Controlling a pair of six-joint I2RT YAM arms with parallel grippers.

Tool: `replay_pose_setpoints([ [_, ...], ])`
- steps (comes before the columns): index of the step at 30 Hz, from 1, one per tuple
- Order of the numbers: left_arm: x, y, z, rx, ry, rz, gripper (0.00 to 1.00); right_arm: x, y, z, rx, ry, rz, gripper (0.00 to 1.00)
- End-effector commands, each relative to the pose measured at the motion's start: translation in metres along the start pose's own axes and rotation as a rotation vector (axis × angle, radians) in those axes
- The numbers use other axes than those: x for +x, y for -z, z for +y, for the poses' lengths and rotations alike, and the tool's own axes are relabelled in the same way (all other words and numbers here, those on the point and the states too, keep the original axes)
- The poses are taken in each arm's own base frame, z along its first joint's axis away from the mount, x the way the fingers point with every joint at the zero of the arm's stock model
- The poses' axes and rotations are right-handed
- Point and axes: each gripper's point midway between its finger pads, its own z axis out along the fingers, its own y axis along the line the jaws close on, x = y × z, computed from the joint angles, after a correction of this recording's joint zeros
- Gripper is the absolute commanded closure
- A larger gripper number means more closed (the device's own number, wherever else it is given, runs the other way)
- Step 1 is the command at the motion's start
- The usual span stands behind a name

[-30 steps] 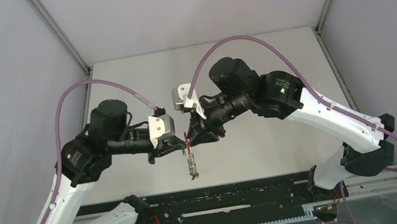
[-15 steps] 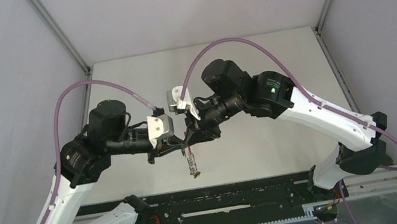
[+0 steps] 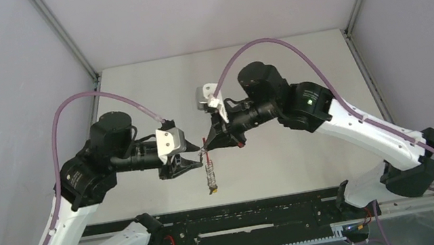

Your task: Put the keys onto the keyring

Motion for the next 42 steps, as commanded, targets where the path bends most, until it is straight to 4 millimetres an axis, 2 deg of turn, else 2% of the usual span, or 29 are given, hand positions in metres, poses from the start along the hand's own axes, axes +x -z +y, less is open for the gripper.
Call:
replay_pose_setpoints([
  [1,-0.029,0.016,0.006,-0.06,-0.104,-0.054,0.55,-0.061,0.039,0.004,0.039,0.048,-0.325,1.0],
  [5,-0.042,0.023,0.013,-0.105,-0.139,-0.076,0.58,-0.07,0.049,0.008,0.045,0.031,-0.447,1.0],
  [13,-0.063,0.025,0.022,-0.147,-0.139,-0.14,0.62,-0.082,0.062,0.02,0.044,0.027,-0.686,1.0],
  [20,-0.064,0.023,0.027,-0.16,-0.158,-0.14,0.64,-0.082,0.061,0.029,0.023,0.051,-0.764,1.0],
  [32,-0.078,0.022,0.016,-0.09,-0.103,-0.185,0.62,-0.073,0.052,0.034,0.039,0.122,-0.859,1.0],
  [37,-0.074,0.019,0.014,-0.071,-0.096,-0.175,0.63,-0.079,0.055,0.036,0.048,0.137,-0.919,1.0],
  [39,-0.073,0.019,0.013,-0.069,-0.098,-0.17,0.66,-0.08,0.055,0.036,0.055,0.136,-0.941,1.0],
  [42,-0.078,0.02,0.012,-0.061,-0.094,-0.183,0.76,-0.08,0.054,0.035,0.069,0.141,-0.967,1.0],
])
